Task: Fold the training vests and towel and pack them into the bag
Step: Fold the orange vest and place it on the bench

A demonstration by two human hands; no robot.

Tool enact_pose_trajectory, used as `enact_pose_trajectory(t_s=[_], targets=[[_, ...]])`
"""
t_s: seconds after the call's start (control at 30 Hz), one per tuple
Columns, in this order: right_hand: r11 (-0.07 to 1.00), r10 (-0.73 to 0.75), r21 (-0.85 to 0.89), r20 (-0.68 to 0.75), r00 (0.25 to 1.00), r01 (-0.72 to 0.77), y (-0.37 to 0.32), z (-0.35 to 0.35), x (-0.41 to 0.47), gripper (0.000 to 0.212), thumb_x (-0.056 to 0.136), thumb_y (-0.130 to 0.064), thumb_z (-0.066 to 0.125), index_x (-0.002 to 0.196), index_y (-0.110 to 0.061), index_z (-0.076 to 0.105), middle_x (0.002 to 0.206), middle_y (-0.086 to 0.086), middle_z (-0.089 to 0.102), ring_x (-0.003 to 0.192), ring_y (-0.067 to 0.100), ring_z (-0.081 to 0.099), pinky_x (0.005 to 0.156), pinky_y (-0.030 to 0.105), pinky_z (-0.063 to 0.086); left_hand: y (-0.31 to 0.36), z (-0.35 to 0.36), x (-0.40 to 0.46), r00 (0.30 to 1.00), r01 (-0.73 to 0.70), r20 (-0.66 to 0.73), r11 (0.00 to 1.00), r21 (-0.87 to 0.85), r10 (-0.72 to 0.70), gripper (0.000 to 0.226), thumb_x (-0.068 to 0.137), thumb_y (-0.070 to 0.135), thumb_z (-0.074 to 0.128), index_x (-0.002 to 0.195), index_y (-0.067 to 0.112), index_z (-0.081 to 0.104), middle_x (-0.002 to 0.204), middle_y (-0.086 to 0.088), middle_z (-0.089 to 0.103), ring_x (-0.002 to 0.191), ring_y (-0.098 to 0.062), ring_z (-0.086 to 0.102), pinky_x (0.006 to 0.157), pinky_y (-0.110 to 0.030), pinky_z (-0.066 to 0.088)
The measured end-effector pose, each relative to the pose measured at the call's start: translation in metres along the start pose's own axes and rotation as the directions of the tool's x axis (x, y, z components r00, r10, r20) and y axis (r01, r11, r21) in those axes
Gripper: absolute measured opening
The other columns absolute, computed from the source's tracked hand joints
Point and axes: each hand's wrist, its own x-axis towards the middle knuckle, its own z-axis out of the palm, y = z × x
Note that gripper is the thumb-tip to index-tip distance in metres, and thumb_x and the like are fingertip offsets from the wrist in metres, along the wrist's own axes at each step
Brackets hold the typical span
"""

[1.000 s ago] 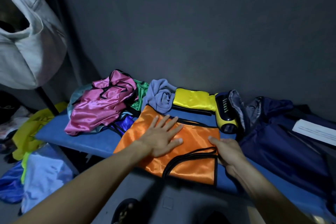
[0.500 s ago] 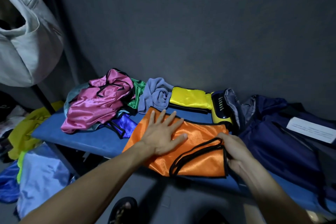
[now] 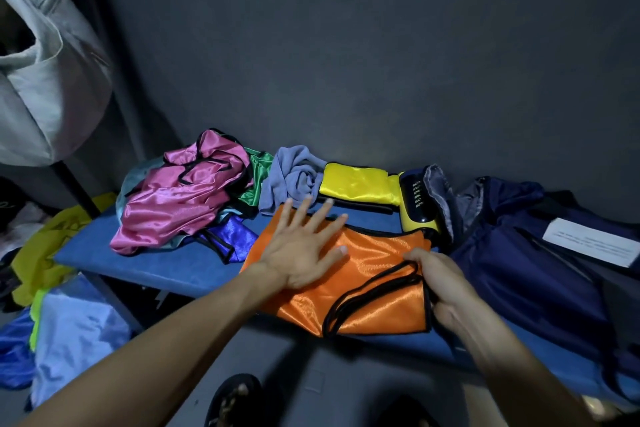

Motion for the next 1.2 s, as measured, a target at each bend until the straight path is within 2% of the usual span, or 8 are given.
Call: enact_pose_trajectory(t_s=[0.2,0.37,0.5,0.6,0.7,0.83,1.03,1.2], targets=[[0.997,-0.061,0.046,0.054,0.997,0.059,-0.012,0.014,-0.012,0.016,0.087,0.000,0.059,0.081,-0.013,0.065,0.064,0.005,0.068,0.056,0.020,0.066,0.059,0.031,0.051,0.024,0.020,-0.005,0.977,-0.118,0.168,0.990,-0.074,0.129,0.067,0.100,0.069,0.001,0.161,0.041,-0.007,0.167,0.011,-0.021,0.152,-0.020,-0.029,0.120,-0.054,-0.022],[0.994,-0.090,0.072,0.088,0.992,0.084,-0.024,0.031,-0.017,0.010,0.090,-0.006,0.063,0.098,-0.006,0.069,0.083,0.016,0.074,0.070,0.030,0.070,0.071,0.039,0.055,0.020,0.020,-0.005,0.978,-0.133,0.141,0.978,-0.163,0.156,0.066,0.103,0.064,0.006,0.162,0.037,-0.008,0.167,0.013,-0.020,0.151,-0.015,-0.030,0.123,-0.050,-0.019],[0.993,-0.066,0.109,0.111,0.992,0.054,-0.041,0.050,-0.015,0.010,0.089,-0.009,0.069,0.092,-0.010,0.059,0.071,0.014,0.061,0.056,0.025,0.058,0.061,0.036,0.048,-0.001,-0.007,0.000,0.977,-0.210,-0.039,0.897,-0.389,0.212,0.051,0.108,0.048,0.030,0.153,0.030,0.043,0.163,0.001,0.034,0.151,-0.018,0.027,0.126,-0.041,0.020],[0.993,-0.045,0.115,0.149,0.988,0.028,-0.050,0.070,-0.012,0.025,0.093,-0.008,0.067,0.079,-0.018,0.049,0.054,0.003,0.049,0.038,0.012,0.043,0.039,0.020,0.038,-0.037,-0.036,-0.006,0.982,-0.174,-0.153,0.866,-0.470,0.114,0.024,0.103,0.034,0.052,0.111,0.023,0.072,0.110,0.007,0.068,0.105,-0.012,0.063,0.095,-0.041,0.051],[0.992,-0.027,0.124,0.221,0.975,-0.001,-0.054,0.098,-0.012,0.022,0.094,-0.005,0.065,0.083,-0.017,0.051,0.047,0.000,0.051,0.033,0.008,0.046,0.035,0.018,0.041,-0.069,-0.057,-0.026,0.987,0.082,0.151,0.638,-0.766,0.054,0.011,0.101,0.016,0.062,0.104,0.014,0.072,0.085,0.005,0.071,0.077,-0.013,0.067,0.070,-0.033,0.055],[0.995,-0.023,0.099,0.255,0.967,-0.003,-0.053,0.137,-0.012,0.019,0.095,-0.005,0.064,0.085,-0.017,0.053,0.067,0.006,0.060,0.050,0.013,0.056,0.040,0.023,0.050,-0.058,-0.050,-0.044,0.761,0.304,0.544,0.546,-0.780,0.353,0.018,0.103,0.012,0.059,0.118,0.008,0.069,0.093,-0.003,0.073,0.075,-0.013,0.069,0.057,-0.024,0.056],[0.997,-0.033,0.081,0.247,0.968,0.013,-0.047,0.168,-0.009,0.010,0.096,-0.005,0.063,0.094,-0.011,0.056,0.070,0.007,0.057,0.047,0.010,0.054,0.041,0.025,0.052,-0.043,-0.043,-0.062,0.698,0.289,0.619,0.649,-0.704,0.360,0.017,0.104,0.006,0.054,0.099,0.013,0.068,0.068,0.023,0.069,0.065,-0.001,0.061,0.057,-0.019,0.048],[0.996,-0.045,-0.059,0.260,0.964,0.063,-0.034,0.189,-0.006,0.011,0.096,-0.005,0.064,0.092,-0.013,0.058,0.083,0.009,0.062,0.065,0.016,0.059,0.046,0.028,0.056,-0.091,-0.057,-0.077,0.804,0.420,0.573,0.530,-0.737,0.160,0.019,0.099,-0.004,0.050,0.102,-0.001,0.069,0.085,-0.002,0.077,0.067,-0.009,0.068,0.054,-0.021,0.053]])
